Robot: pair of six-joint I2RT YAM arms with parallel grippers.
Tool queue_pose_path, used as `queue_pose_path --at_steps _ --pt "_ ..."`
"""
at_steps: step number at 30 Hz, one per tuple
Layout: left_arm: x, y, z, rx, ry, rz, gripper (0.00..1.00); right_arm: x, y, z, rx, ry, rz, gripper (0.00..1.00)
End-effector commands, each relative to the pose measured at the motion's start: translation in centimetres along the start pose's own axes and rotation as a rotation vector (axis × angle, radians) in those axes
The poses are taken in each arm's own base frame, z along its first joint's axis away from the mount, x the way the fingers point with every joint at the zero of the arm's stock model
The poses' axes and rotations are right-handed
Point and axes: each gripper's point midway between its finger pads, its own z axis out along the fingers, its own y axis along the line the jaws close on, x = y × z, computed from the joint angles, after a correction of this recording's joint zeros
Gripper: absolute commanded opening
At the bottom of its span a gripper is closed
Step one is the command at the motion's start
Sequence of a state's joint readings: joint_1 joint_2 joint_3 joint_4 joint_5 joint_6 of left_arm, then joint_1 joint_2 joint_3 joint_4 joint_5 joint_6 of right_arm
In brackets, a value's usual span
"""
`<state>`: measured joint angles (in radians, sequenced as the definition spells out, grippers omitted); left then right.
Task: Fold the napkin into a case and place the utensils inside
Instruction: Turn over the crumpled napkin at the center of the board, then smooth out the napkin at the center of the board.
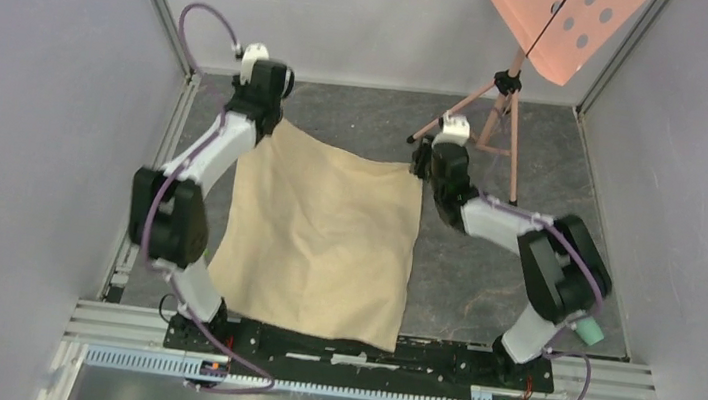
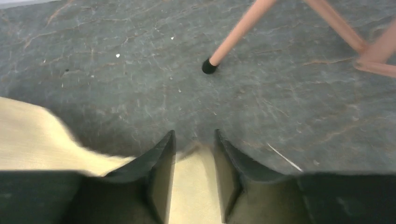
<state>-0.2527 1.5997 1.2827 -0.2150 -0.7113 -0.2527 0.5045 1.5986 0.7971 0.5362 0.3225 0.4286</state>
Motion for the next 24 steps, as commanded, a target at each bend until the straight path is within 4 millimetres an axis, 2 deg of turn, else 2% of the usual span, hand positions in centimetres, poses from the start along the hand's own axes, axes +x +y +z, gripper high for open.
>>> queue_pose_path --at_steps 1,3,4,8,10,13,14,17,20,24 --pt "-3.8 -1.9 3.7 0.016 0.119 -0.052 0.55 -3.4 1.0 5.1 0.070 0.057 -0.177 0.57" --pt "-3.2 -2.0 3.5 0.023 0.215 -0.005 0.83 -1.7 0.8 5.3 0.083 0.177 -0.233 0.78" --pt "-3.2 -1.9 2.8 0.043 0.245 0.001 0.87 -1.6 0.9 5.1 0.073 0.211 -0.258 0.79" --pt "-2.3 -2.0 -1.5 0.209 0.271 -0.065 0.99 0.5 0.9 1.8 -0.013 0.349 -0.337 0.83" --pt "-0.5 -2.4 -4.2 0.321 0.305 -0.119 1.00 1.6 1.2 -0.6 -0.060 0.370 -0.340 0.83" --pt "2.7 -4.0 -7.8 0.509 0.373 -0.207 1.00 5.1 2.3 -4.3 -0.204 0.421 -0.326 0.83" --pt "4.4 -4.7 -8.9 0.573 0.412 -0.234 1.00 6.4 2.5 -5.3 -0.245 0.441 -0.318 0.84" --pt "7.4 -5.9 -11.3 0.708 0.465 -0.320 1.00 8.5 3.5 -7.4 -0.338 0.440 -0.266 0.84" --pt "9.6 -5.9 -10.8 0.696 0.495 -0.342 1.00 9.5 3.4 -7.1 -0.334 0.421 -0.229 0.80" --pt "8.9 -7.8 -9.4 0.747 0.461 -0.395 1.00 9.3 3.5 -4.9 -0.298 0.387 -0.224 0.69"
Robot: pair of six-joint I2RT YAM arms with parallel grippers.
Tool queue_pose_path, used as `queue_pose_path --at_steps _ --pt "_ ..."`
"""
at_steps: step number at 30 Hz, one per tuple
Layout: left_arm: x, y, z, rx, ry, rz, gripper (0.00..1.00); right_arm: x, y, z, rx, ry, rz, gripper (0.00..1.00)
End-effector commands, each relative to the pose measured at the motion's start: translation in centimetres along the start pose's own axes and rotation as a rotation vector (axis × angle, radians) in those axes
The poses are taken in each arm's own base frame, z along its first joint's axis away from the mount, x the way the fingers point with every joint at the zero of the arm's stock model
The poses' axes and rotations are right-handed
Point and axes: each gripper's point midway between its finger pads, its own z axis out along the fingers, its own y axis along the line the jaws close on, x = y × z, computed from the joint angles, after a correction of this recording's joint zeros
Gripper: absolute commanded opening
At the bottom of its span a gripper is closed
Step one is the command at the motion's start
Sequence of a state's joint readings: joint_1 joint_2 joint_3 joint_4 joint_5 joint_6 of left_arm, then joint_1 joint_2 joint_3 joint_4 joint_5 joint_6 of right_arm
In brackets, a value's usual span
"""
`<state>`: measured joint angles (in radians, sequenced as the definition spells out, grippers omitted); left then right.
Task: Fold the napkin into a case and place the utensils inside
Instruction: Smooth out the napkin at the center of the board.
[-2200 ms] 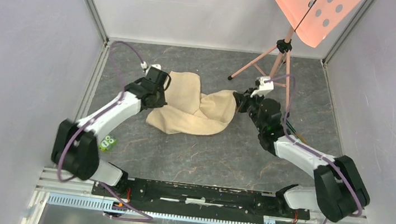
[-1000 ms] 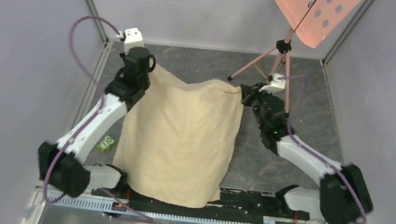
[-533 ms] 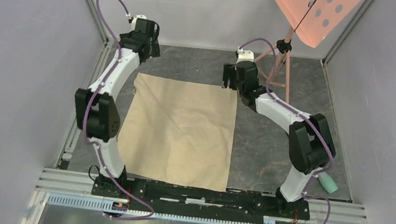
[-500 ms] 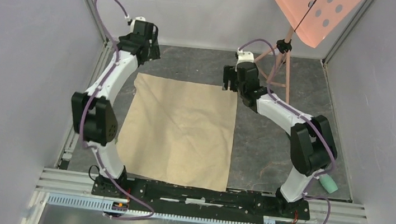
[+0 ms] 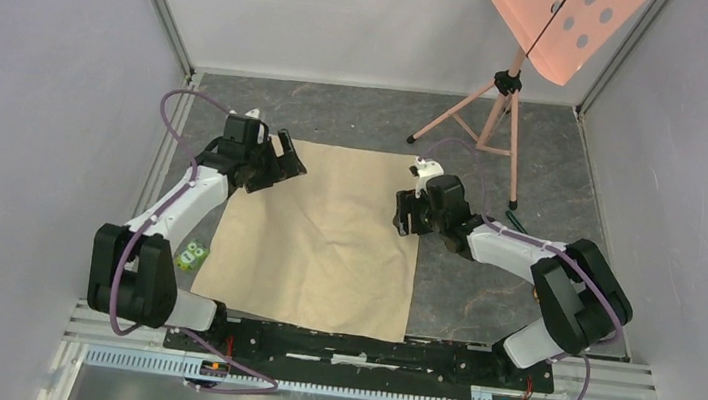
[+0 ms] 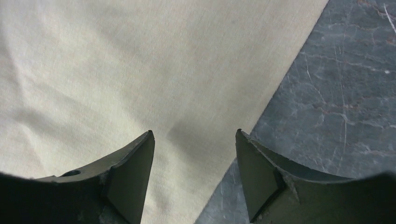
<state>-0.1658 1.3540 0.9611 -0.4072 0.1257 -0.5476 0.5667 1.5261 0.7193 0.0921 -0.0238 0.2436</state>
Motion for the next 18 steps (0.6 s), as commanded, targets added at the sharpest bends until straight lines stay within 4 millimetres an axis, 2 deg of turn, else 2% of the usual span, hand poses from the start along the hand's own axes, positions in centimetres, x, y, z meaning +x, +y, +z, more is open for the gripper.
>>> queue_pose_path --at_steps 1,3,5,7,13,18 --pt "-3.8 -4.5 1.8 0.202 -0.105 -0.073 1.00 -5.1 0.6 2.0 -0.013 -0.160 0.029 0.66" --pt "-4.7 -4.4 3.7 0.184 -0.102 -0.103 1.00 -6.0 0.1 3.0 0.020 -0.165 0.034 0.57" --pt "-5.5 -3.4 6.0 0.117 -0.097 -0.157 1.00 -6.7 -0.3 3.9 0.049 -0.171 0.036 0.52" --pt "-5.7 -2.0 8.5 0.062 -0.083 -0.219 1.00 -7.3 -1.0 4.9 0.084 -0.181 0.049 0.52" --pt "-7.1 -1.3 13.3 0.068 -0.098 -0.296 1.00 -7.5 -4.0 7.5 0.181 -0.159 0.079 0.52" --pt "-6.5 -0.3 17.4 0.048 -0.041 -0.332 1.00 -6.6 -6.9 9.0 0.254 -0.117 0.106 0.50"
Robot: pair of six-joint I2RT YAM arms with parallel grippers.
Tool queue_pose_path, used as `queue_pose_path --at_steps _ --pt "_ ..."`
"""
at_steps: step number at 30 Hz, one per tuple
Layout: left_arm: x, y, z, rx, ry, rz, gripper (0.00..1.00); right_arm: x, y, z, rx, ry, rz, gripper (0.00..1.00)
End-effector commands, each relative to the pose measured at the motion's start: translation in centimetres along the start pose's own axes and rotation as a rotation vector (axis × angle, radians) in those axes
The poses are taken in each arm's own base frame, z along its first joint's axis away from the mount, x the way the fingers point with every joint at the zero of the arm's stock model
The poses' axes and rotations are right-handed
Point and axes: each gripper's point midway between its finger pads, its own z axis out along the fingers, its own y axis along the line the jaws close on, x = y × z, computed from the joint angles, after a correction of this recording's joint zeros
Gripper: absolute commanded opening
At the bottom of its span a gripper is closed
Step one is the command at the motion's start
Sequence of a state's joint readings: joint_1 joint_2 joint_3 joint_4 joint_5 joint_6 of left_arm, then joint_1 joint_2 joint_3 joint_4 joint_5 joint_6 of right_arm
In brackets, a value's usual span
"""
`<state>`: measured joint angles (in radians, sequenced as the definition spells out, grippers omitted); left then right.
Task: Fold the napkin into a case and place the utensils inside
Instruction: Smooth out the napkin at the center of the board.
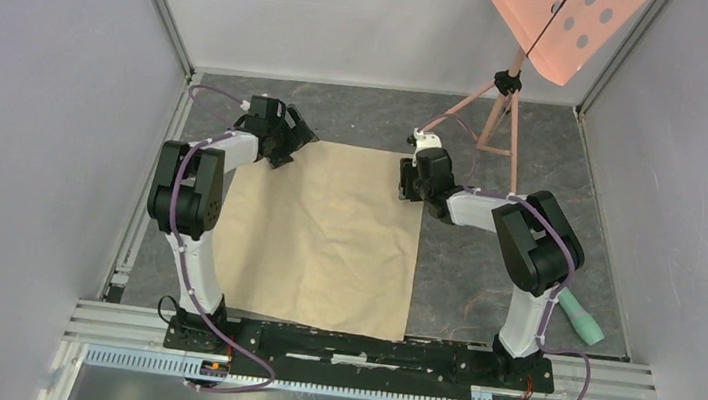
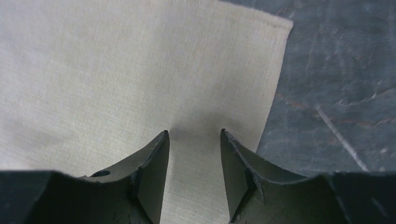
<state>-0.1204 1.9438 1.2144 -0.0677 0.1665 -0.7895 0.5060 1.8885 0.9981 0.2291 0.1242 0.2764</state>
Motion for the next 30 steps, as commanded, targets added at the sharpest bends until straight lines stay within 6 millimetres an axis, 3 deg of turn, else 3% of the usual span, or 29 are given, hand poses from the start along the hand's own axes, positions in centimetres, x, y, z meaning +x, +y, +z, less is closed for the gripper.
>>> queue_pose_path --at_steps 1,7,11,14,18,21,25,30 --pt "-1.5 -1.0 3.1 0.039 -0.018 -0.068 1.00 -1.0 -2.6 1.8 0.089 -0.014 0.037 0.50" --pt "-1.3 -2.0 6.0 0.093 0.033 -0.111 1.00 -0.2 -6.1 3.1 0.188 0.034 0.091 0.48" --pt "-2.1 -3.7 4.9 0.123 0.049 -0.097 1.00 -1.5 -6.7 3.5 0.195 0.031 0.065 0.49" --pt "-3.4 -5.9 1.8 0.152 0.033 -0.066 1.00 -2.0 -7.0 3.4 0.207 0.045 0.012 0.50" --pt "-4.6 -8.5 -4.6 0.184 0.001 -0.003 1.00 -2.5 -7.1 2.3 0.203 0.096 -0.051 0.58" --pt "-4.2 -9.9 -9.9 0.240 -0.019 0.052 1.00 -2.8 -6.5 0.2 0.209 0.148 -0.082 0.65" --pt "-1.6 -10.2 -15.4 0.319 0.003 0.128 1.00 -2.3 -3.0 -5.1 0.196 0.136 -0.142 0.73" --pt "0.9 -9.3 -21.2 0.354 -0.001 0.324 1.00 3.1 2.5 -11.1 0.133 0.205 -0.051 0.80"
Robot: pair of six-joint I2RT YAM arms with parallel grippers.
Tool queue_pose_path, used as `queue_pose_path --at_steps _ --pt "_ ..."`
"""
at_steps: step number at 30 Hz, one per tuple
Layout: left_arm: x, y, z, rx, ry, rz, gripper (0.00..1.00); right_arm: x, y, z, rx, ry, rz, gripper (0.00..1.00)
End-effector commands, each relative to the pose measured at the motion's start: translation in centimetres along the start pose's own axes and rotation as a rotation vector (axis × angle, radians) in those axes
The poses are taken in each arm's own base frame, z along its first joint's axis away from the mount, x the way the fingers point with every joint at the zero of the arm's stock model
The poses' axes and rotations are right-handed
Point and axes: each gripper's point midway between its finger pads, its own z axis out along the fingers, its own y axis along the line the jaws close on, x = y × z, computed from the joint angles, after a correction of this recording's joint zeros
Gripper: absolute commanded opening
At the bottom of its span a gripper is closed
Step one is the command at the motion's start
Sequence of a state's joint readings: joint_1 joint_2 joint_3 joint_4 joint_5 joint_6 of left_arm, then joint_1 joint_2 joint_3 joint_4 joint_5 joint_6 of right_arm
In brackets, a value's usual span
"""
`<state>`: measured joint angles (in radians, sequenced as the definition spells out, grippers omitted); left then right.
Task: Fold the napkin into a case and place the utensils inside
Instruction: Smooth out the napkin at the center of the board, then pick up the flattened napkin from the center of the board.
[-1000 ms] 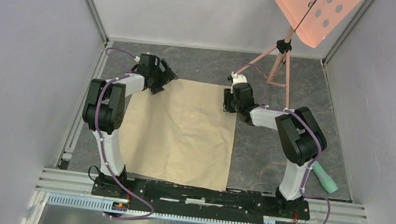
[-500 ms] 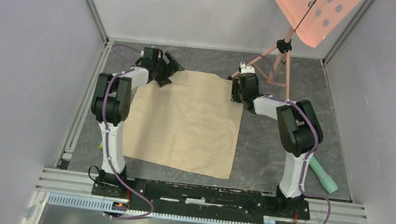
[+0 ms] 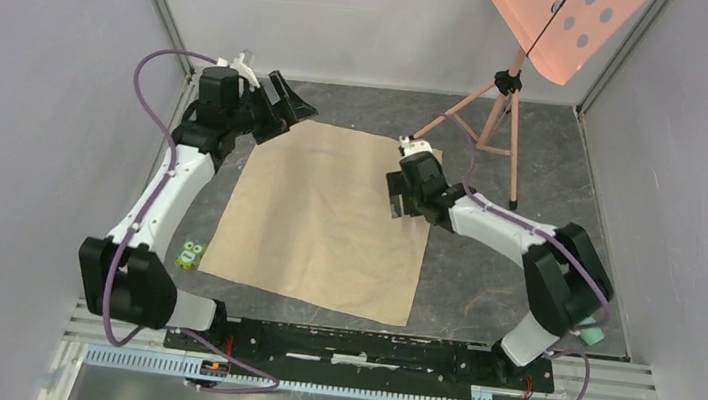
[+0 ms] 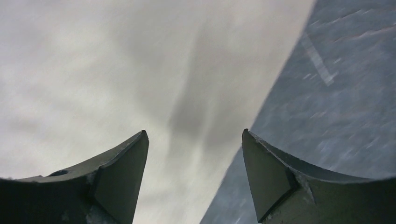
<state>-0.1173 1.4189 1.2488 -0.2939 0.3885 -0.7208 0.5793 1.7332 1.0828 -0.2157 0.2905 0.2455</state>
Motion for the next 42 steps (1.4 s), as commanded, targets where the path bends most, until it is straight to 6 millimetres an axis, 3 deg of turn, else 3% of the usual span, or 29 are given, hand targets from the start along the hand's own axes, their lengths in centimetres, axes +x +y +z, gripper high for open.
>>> queue_pose_path --at_steps 1,5,8,11,15,22,31,42 --pt "3.5 1.1 -3.7 -0.021 0.093 0.177 1.00 4.3 3.6 -6.0 -0.023 0.064 0.089 0.80" --pt "3.0 -0.8 -6.7 0.038 -0.029 0.262 1.00 10.0 5.1 -9.6 0.001 0.229 0.325 0.82" --pt "2.9 -1.2 -7.7 0.057 -0.076 0.317 1.00 13.7 6.0 -12.1 0.042 0.322 0.448 0.81" --pt "2.9 -0.6 -7.8 0.035 -0.073 0.360 1.00 15.5 6.3 -13.9 0.084 0.392 0.529 0.78" --pt "3.7 -0.6 -8.1 0.055 -0.038 0.369 1.00 17.9 8.3 -15.3 0.062 0.449 0.630 0.74" --pt "4.2 -1.0 -9.2 0.080 -0.082 0.389 1.00 17.3 10.6 -17.0 0.091 0.453 0.683 0.66" --pt "4.8 -1.1 -9.2 0.068 -0.067 0.421 1.00 19.1 10.3 -16.5 0.163 0.482 0.755 0.60" --pt "5.2 -1.4 -9.4 0.072 -0.064 0.442 1.00 21.0 9.8 -15.9 0.196 0.509 0.783 0.59"
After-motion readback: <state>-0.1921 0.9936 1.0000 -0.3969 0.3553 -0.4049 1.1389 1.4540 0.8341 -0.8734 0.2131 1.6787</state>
